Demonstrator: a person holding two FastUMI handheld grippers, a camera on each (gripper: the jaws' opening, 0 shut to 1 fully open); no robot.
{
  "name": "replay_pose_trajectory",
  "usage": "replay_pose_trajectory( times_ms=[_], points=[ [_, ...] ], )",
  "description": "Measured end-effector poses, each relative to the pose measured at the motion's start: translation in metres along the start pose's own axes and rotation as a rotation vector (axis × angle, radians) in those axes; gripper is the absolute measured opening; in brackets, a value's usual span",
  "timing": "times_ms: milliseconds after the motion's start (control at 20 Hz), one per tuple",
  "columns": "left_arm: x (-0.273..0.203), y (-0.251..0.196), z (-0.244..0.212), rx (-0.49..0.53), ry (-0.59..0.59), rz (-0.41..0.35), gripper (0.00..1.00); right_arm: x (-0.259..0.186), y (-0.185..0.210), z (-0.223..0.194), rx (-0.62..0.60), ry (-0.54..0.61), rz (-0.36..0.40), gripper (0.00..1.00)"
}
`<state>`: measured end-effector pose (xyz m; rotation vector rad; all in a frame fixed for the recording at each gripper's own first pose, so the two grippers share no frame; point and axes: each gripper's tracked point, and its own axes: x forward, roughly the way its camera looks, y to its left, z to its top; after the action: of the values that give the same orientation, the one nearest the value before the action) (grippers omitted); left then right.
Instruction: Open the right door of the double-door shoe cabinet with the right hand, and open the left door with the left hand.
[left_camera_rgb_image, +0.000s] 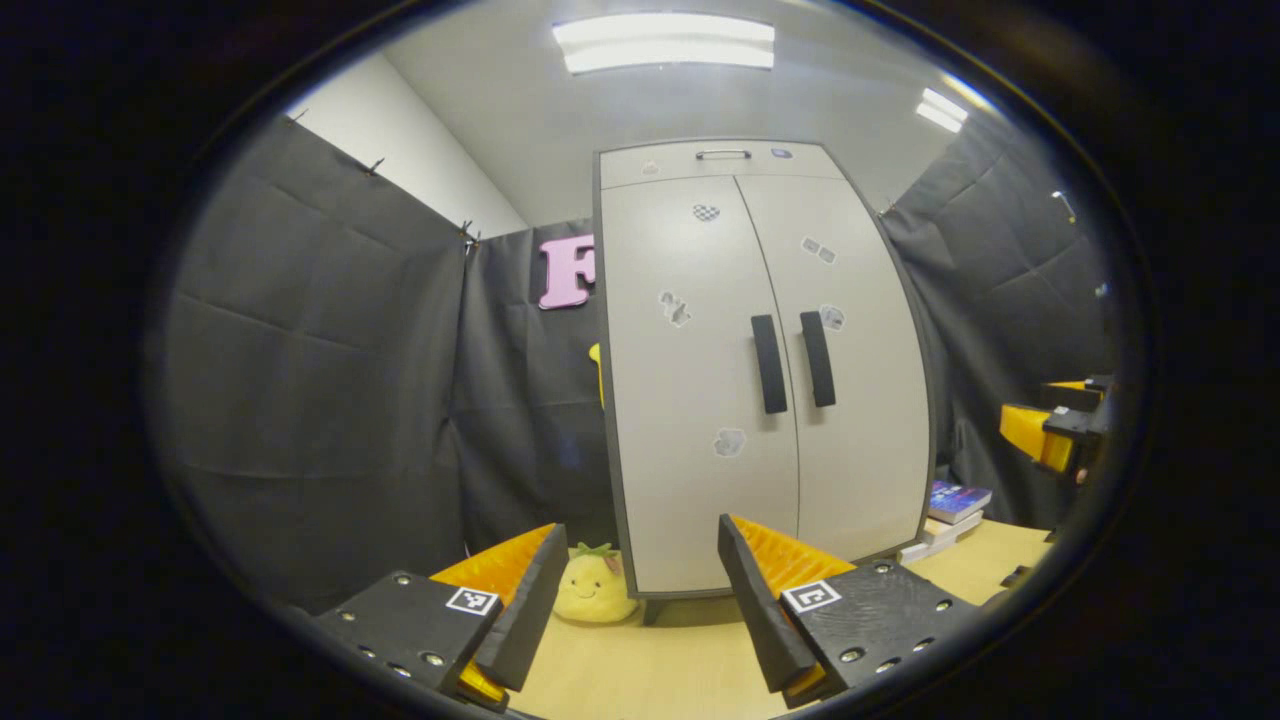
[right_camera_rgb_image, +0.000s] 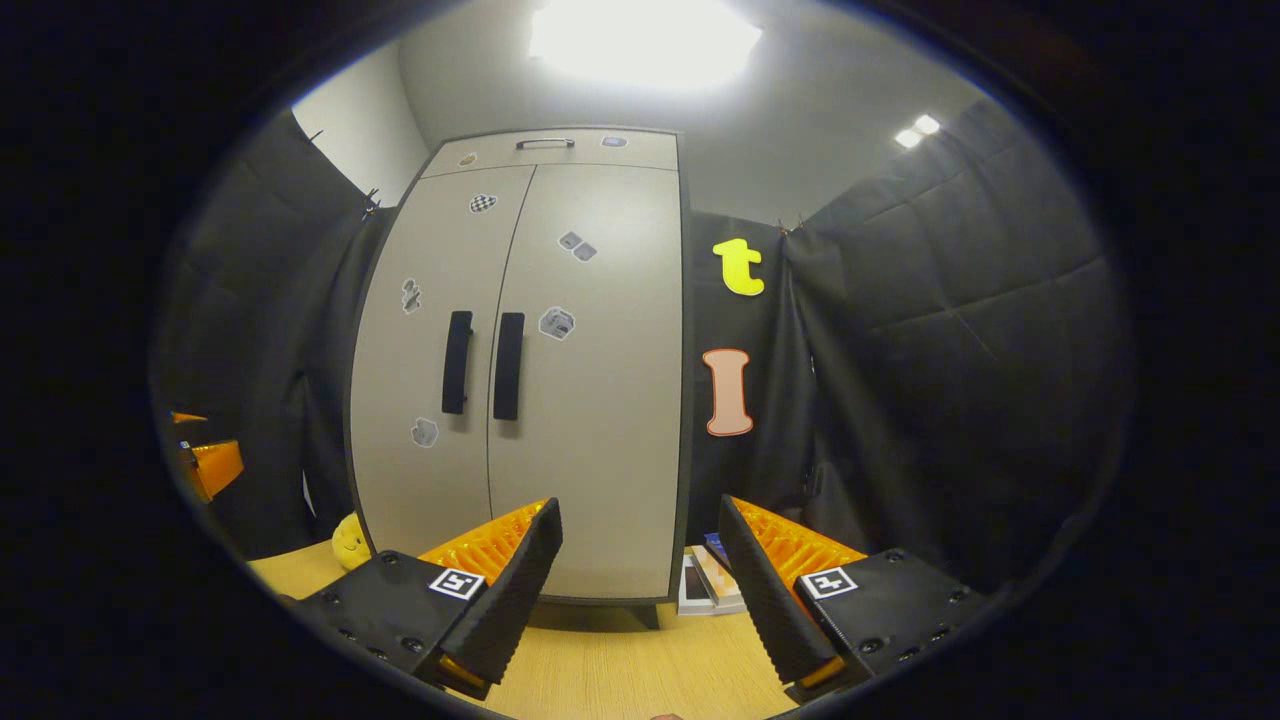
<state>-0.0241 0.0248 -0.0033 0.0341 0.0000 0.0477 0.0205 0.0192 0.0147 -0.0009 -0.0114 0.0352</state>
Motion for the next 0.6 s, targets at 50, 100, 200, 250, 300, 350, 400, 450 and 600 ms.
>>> replay_pose_trajectory(
  times_ms=[50,100,200,250,300,350,400,450,600],
  points=[
    [-0.003,0.004,-0.001,0.003,0.004,0.009,0.87,0.006,0.002,0.005,0.0,-0.009,0.005,0.99],
    [-0.006,0.008,-0.002,0.004,0.006,0.017,0.87,0.012,0.005,0.011,0.001,-0.02,0.012,0.99],
    [-0.01,0.017,-0.005,0.003,0.016,0.037,0.87,0.024,0.012,0.022,0.005,-0.037,0.022,0.99],
    [-0.013,0.022,-0.006,0.002,0.019,0.048,0.87,0.03,0.016,0.026,0.008,-0.04,0.029,0.96],
    [-0.015,0.026,-0.007,0.001,0.022,0.058,0.87,0.036,0.019,0.03,0.015,-0.043,0.035,0.99],
    [-0.017,0.031,-0.007,0.002,0.023,0.07,0.87,0.041,0.023,0.035,0.023,-0.048,0.042,0.99],
    [-0.021,0.037,-0.006,0.002,0.022,0.08,0.88,0.048,0.027,0.039,0.031,-0.053,0.05,0.99],
    [-0.023,0.041,-0.006,0.003,0.022,0.091,0.88,0.053,0.031,0.043,0.034,-0.055,0.057,0.96],
    [-0.031,0.053,-0.005,0.002,0.02,0.124,0.87,0.07,0.041,0.049,0.041,-0.044,0.068,0.99]
  ],
)
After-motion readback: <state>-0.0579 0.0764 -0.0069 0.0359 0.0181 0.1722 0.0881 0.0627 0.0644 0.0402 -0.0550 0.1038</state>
